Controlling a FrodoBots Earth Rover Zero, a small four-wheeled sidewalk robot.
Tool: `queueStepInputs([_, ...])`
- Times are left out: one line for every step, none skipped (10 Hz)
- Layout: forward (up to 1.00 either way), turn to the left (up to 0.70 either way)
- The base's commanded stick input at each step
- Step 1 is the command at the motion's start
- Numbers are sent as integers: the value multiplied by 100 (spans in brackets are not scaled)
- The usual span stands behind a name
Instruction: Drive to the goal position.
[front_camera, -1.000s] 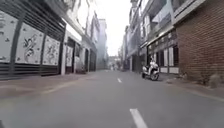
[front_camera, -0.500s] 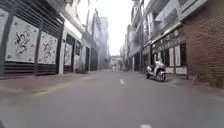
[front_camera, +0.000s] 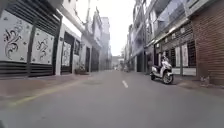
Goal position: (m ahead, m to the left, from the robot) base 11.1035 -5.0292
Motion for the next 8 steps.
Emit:
queueStepInputs([100,6])
queueStepInputs([100,6])
queueStepInputs([100,6])
queueStepInputs([100,6])
queueStepInputs([100,6])
queueStepInputs([100,6])
queueStepInputs([100,6])
queueStepInputs([100,37])
